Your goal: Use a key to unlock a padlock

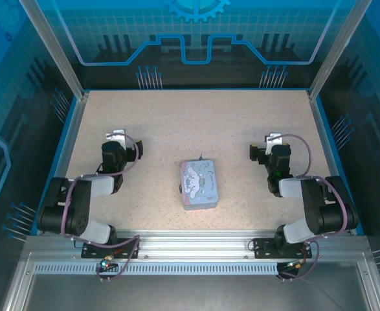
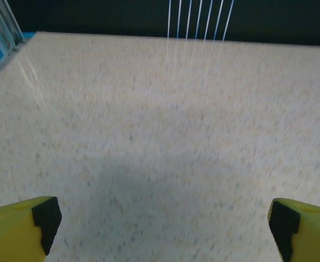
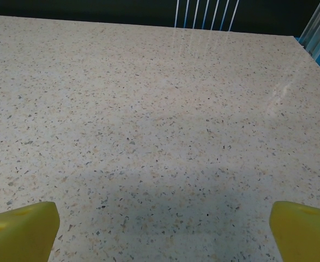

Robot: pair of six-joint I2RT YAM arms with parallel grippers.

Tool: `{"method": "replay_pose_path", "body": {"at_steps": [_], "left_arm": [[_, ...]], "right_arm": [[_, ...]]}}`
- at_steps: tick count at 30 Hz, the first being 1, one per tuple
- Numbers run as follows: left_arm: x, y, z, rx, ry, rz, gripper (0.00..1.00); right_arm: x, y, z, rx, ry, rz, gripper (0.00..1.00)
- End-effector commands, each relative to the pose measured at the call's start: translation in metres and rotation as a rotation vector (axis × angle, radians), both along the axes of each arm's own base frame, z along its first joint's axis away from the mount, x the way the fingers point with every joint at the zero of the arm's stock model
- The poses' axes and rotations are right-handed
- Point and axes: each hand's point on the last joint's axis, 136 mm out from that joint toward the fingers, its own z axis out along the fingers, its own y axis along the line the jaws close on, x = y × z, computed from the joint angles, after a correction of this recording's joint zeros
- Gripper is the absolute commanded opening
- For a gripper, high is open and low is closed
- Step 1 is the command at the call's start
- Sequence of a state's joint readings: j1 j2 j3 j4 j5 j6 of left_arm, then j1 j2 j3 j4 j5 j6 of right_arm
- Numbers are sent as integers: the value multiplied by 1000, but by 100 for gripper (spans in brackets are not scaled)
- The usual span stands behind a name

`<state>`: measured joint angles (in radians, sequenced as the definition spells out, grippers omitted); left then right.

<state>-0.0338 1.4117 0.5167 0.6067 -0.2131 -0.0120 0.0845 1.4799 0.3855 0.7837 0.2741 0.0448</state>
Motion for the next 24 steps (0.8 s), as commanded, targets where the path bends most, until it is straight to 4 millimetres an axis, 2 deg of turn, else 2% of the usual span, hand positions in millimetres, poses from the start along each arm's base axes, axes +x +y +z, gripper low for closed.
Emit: {"method": "replay_pose_path", "body": {"at_steps": [1, 3, 4, 7, 9, 11, 12, 14, 18, 20, 24], "left_arm": [[-1, 3, 26, -37, 23, 26, 99], [-1, 1, 42, -79, 7, 35, 99], [-2, -1, 48, -99, 8, 34, 99], [-4, -13, 62, -164, 9, 7, 99], [-8, -24, 70, -198, 23, -22, 99], [-12, -34, 75, -234, 43, -32, 99], [-15, -40, 79, -257, 51, -40, 99], [-20, -50, 82, -306, 87, -50, 99], [-35, -72, 80, -389, 185, -65, 99], [-44, -84, 76, -423, 241, -81, 99], [-70, -115, 61, -475, 353, -152, 99]], "right_arm": [[3, 0, 11, 7, -33, -11, 100], [1, 4, 15, 7, -56, 12, 100], [1, 7, 24, -10, -72, 27, 100], [3, 7, 78, 24, -21, 44, 100], [8, -1, 117, 54, 12, 25, 100], [11, -10, 143, 193, 64, -30, 100], [12, -9, 147, 289, 109, -41, 100], [15, -3, 150, 420, 196, -41, 100], [12, 39, 136, 596, 312, 102, 100], [0, 61, 124, 625, 369, 140, 100], [-41, 104, 90, 592, 491, 172, 100]]}}
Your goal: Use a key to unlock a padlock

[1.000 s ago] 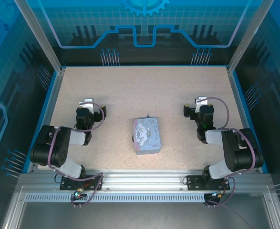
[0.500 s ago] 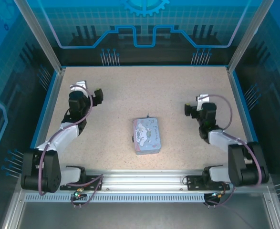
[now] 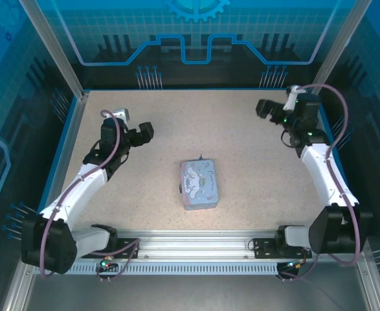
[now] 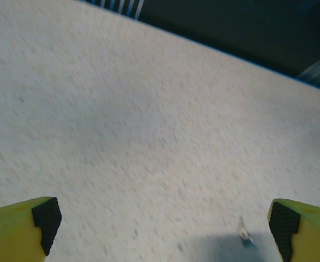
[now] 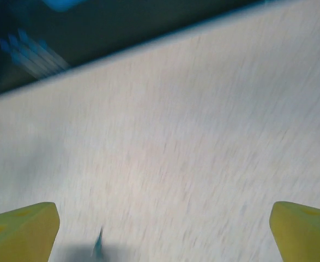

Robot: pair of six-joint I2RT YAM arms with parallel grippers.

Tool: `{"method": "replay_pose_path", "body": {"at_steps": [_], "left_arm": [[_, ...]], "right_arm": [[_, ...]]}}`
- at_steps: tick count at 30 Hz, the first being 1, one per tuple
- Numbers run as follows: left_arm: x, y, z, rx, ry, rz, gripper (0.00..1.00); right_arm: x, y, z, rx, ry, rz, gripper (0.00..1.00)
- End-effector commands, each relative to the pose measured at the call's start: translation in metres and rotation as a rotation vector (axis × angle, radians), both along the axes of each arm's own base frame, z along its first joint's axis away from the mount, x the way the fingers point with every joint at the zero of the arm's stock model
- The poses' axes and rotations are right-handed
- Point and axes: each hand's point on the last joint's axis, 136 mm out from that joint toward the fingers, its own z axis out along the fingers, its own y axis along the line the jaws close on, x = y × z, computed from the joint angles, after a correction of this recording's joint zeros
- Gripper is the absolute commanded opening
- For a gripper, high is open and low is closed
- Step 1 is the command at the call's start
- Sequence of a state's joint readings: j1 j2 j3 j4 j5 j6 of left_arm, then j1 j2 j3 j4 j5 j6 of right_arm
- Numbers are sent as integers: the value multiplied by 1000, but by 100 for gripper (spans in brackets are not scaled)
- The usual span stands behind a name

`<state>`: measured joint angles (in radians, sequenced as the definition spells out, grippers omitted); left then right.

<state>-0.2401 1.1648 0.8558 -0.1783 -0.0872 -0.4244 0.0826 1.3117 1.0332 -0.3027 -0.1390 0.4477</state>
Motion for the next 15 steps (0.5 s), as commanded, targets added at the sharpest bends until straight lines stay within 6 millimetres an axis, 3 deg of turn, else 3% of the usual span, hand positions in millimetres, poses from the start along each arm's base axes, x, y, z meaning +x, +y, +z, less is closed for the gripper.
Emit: {"method": "replay_pose_path", "body": {"at_steps": [1, 9, 12, 15], "left_arm": [[-36, -25, -17, -82, 145, -61, 99], [-105, -65, -58, -246, 251, -138, 99], [-119, -70, -71, -272, 262, -133, 99], [-121, -71, -78, -289, 274, -115, 99]], "right_arm": [[-54, 44, -36, 55, 179, 80, 100], [-117, 97, -93, 62, 314, 155, 100], [-126, 117, -107, 59, 336, 190, 100], [-127, 137, -114, 56, 360, 222, 100]]}}
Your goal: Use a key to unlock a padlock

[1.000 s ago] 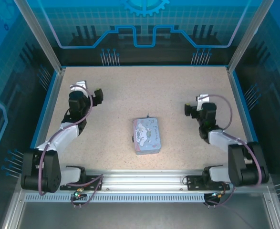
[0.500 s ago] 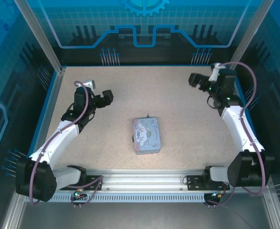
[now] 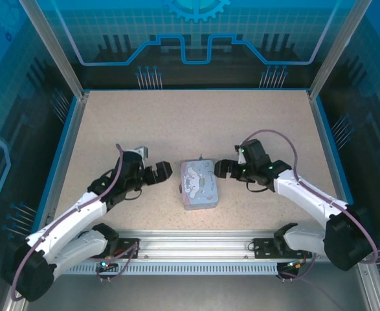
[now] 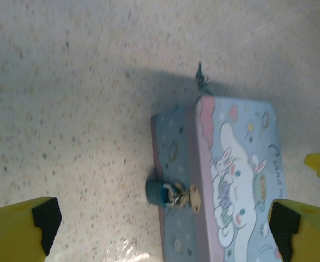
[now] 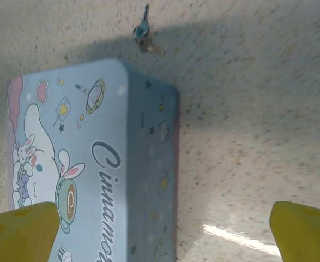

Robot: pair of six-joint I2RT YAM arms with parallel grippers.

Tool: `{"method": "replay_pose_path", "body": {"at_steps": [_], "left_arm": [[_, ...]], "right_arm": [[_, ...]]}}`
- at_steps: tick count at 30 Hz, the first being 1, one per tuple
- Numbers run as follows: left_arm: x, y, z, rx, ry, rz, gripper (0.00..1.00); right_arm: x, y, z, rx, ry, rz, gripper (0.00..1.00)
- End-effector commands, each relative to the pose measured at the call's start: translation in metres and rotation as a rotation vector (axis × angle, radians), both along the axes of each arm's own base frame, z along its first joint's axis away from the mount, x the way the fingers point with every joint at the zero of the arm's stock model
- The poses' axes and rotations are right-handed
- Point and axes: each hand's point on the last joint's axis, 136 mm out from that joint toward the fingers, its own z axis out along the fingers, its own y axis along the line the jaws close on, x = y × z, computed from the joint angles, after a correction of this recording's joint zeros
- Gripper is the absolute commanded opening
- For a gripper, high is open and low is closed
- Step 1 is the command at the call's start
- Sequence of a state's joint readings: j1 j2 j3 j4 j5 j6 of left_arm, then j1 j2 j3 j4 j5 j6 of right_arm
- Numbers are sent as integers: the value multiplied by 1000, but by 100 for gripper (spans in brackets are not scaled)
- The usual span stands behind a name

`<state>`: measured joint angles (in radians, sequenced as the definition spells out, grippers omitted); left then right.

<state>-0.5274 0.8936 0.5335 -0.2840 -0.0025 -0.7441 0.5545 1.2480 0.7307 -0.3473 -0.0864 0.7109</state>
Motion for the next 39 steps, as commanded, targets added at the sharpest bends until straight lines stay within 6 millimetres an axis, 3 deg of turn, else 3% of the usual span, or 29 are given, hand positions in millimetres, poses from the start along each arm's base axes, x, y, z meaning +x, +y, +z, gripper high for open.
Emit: {"method": "replay_pose_path", "body": {"at_steps": [1, 6, 11, 19, 23, 25, 28, 32, 39], "left_arm": [[1, -1, 1, -62, 21, 62, 99], [7, 5, 3, -56, 22, 124, 99], [10, 19, 3, -33, 47, 230, 99], [4, 33, 0, -41, 53, 310, 99], [0, 37, 2, -34, 38, 304, 99], [-1, 37, 3, -29, 32, 296, 99], [-1, 33, 6, -35, 26, 272, 99], [-1, 26, 10, -56, 21, 242, 99], [-16, 9, 7, -84, 72, 189, 99]], "right_arm": [[9, 22, 1, 28, -7, -14, 100], [20, 64, 5, 69, 10, 47, 100], [36, 121, 18, 189, 44, 107, 100], [72, 232, 32, 470, 166, 161, 99], [94, 260, 35, 517, 179, 163, 99], [105, 260, 42, 530, 165, 152, 99], [116, 243, 50, 522, 133, 123, 99], [122, 199, 53, 455, 96, 71, 99], [110, 125, 42, 314, 59, 3, 100]]}}
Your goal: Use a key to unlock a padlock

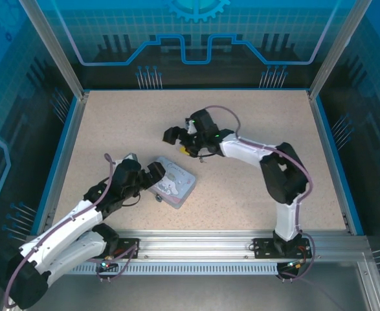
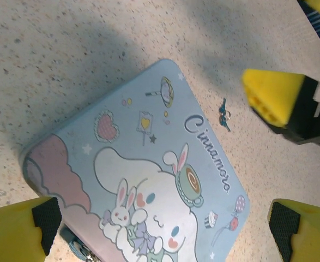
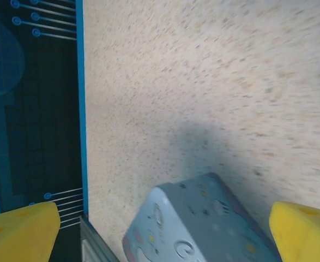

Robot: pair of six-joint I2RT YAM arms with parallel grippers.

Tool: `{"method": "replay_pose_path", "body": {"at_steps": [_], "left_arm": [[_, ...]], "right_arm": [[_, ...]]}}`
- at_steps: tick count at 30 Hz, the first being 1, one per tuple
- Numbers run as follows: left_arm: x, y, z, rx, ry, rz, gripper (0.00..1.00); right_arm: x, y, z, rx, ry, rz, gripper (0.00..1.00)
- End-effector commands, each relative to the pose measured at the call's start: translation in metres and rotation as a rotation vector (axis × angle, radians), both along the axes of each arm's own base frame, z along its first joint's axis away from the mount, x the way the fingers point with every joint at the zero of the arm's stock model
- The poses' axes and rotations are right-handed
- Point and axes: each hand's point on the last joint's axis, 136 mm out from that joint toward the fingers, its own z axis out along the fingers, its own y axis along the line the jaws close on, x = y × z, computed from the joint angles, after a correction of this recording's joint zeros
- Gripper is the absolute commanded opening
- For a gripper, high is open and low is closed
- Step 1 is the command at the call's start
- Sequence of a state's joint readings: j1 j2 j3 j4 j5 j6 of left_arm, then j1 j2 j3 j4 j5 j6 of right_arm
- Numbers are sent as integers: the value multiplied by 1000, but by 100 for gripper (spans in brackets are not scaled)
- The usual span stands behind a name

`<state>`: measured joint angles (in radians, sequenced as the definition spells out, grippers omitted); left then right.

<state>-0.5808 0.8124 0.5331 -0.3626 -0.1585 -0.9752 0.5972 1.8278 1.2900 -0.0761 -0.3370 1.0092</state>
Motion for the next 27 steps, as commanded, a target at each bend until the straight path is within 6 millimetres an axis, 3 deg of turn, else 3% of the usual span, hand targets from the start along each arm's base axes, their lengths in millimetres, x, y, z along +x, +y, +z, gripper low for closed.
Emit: {"method": "replay_pose_path", "body": {"at_steps": [1, 7, 11, 15, 21, 27], "left_arm": [[-15, -12, -2, -31, 45, -35, 99], [-36, -24, -17, -8, 114, -45, 99], [-48, -31, -31, 1, 199, -17, 99], [-53, -45, -31, 8, 201, -26, 99], [-47, -77, -30, -49, 182, -61, 99], [-31, -96, -25, -80, 136, -69, 99]], "right_arm": [[-12, -32, -10, -112, -16, -7, 100], [-14, -63, -25, -153, 10, -48, 100], [-13, -69, -27, -171, 9, -51, 100], [-15, -72, -30, -190, 11, -48, 100], [-18, -80, -38, -205, 27, -56, 100], [-22, -101, -43, -240, 42, -90, 100]]}}
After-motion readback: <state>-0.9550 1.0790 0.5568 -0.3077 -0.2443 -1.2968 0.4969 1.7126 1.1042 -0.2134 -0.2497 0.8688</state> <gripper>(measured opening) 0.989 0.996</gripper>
